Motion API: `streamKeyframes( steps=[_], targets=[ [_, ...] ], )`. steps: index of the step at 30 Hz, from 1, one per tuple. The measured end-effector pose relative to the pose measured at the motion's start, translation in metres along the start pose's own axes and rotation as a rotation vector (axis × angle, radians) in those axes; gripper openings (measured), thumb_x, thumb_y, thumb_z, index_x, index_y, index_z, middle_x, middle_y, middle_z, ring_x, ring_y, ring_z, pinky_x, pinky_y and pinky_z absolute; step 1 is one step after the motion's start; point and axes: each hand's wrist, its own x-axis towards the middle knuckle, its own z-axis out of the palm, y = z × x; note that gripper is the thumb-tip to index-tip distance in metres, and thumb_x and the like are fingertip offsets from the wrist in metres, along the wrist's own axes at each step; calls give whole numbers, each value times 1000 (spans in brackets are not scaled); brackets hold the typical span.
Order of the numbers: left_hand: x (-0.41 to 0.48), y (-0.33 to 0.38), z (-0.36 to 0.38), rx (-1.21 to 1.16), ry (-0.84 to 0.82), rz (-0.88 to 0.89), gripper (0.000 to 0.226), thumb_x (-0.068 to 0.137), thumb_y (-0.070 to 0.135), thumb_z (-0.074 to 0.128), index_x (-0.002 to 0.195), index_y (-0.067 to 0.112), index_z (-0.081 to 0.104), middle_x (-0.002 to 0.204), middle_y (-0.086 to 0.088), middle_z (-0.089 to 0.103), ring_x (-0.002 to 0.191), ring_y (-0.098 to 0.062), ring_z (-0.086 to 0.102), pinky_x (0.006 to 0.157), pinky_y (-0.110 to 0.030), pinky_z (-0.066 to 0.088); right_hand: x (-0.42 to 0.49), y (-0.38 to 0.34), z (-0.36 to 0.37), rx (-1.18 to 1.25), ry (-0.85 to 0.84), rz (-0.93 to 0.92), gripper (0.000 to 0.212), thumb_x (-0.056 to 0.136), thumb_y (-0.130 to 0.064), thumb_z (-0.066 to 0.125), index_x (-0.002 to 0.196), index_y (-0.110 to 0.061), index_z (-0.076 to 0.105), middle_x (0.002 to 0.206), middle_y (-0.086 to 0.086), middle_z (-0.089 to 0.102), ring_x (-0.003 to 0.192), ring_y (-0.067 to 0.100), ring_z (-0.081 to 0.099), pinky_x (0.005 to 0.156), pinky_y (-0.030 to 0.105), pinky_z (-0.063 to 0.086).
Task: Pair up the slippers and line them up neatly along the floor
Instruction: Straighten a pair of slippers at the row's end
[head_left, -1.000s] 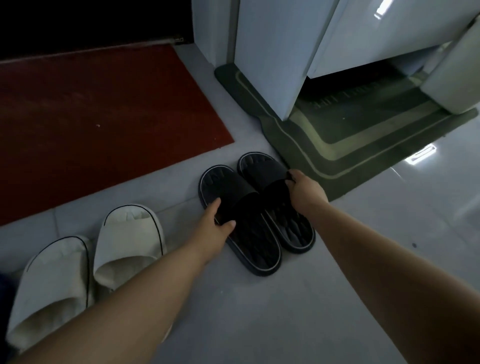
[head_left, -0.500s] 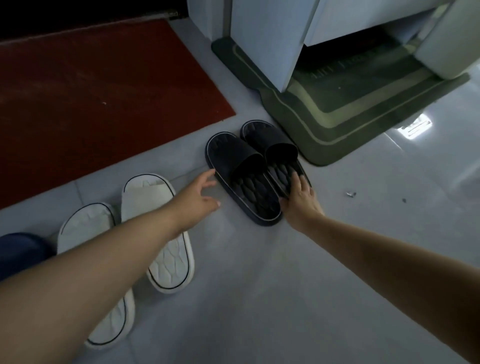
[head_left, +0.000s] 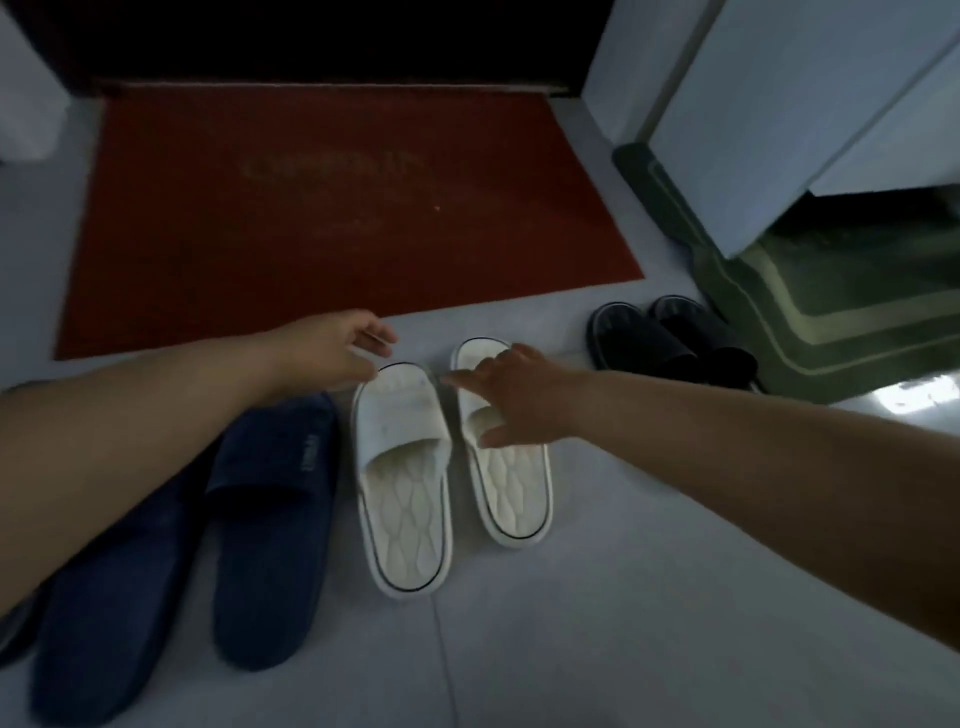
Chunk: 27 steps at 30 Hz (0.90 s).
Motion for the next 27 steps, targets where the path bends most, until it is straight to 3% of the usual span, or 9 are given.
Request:
streamKeyframes(
  steps=[5, 10, 11, 13, 15, 18, 21, 25, 27],
  targets=[
    [-19, -24, -15, -57, 105, -51, 27, 84, 2, 57, 102, 22, 53, 109, -2, 61, 102, -17, 57, 84, -27, 42, 41, -21, 7, 51, -58, 131, 86, 77, -64, 54, 145, -35, 10, 145, 19, 25, 127, 42, 34, 102, 49, 32],
    [-28, -39, 14, -60, -51, -182, 36, 82, 11, 65, 115, 17, 52, 118, -5, 59, 112, -21, 56, 82, -25, 44, 31, -21, 13, 200, 29, 430, 112, 55, -76, 64, 140, -21, 17, 140, 16, 25, 124, 41, 36, 94, 48, 42],
    [-27, -40, 22, -43, -103, -224, 38, 83, 14, 64, 119, 14, 50, 117, -8, 58, 111, -23, 57, 80, -27, 45, 26, -23, 17, 209, 114, 444, 104, 57, -75, 64, 134, -17, 24, 134, 16, 33, 119, 38, 42, 87, 45, 45],
    [-25, -39, 40, -47, -175, -300, 31, 85, 18, 58, 115, 12, 52, 102, -11, 57, 91, -21, 57, 71, -27, 45, 16, -37, 34, 293, 285, 414, 75, 70, -64, 62, 117, -13, 33, 116, 13, 52, 103, 33, 55, 72, 39, 44],
    [-23, -36, 59, -78, -188, -346, 26, 86, 17, 54, 111, 8, 51, 88, -8, 52, 77, -18, 49, 65, -27, 42, 8, -57, 57, 378, 332, 418, 58, 78, -56, 56, 110, -13, 32, 103, 12, 61, 92, 33, 59, 69, 37, 43],
    [-18, -33, 79, -17, -131, -299, 35, 85, 19, 54, 117, 9, 45, 101, -9, 57, 93, -23, 55, 79, -31, 46, 9, -71, 84, 663, 250, 594, 63, 80, -52, 56, 119, -9, 30, 113, 13, 58, 102, 34, 55, 73, 36, 39],
    [-13, -26, 89, -151, -116, -243, 49, 87, 16, 55, 133, 10, 37, 124, -13, 55, 112, -24, 53, 88, -29, 44, 21, -58, 91, 940, 289, 751, 52, 82, -47, 54, 117, -17, 31, 115, 6, 58, 88, 25, 52, 64, 30, 34],
    [-1, -17, 98, -274, -79, -210, 52, 88, 7, 54, 137, 6, 35, 136, -11, 47, 124, -25, 46, 101, -30, 38, 28, -27, 92, 1009, 321, 760, 41, 87, -43, 51, 120, -23, 37, 105, 4, 60, 87, 26, 56, 67, 31, 38],
    [6, -12, 100, -318, -42, -185, 50, 87, 4, 55, 135, 5, 39, 135, -12, 49, 124, -25, 46, 105, -33, 37, 26, -13, 93, 983, 339, 750, 30, 88, -42, 48, 112, -27, 39, 93, 2, 55, 75, 21, 52, 58, 28, 36]
  ],
)
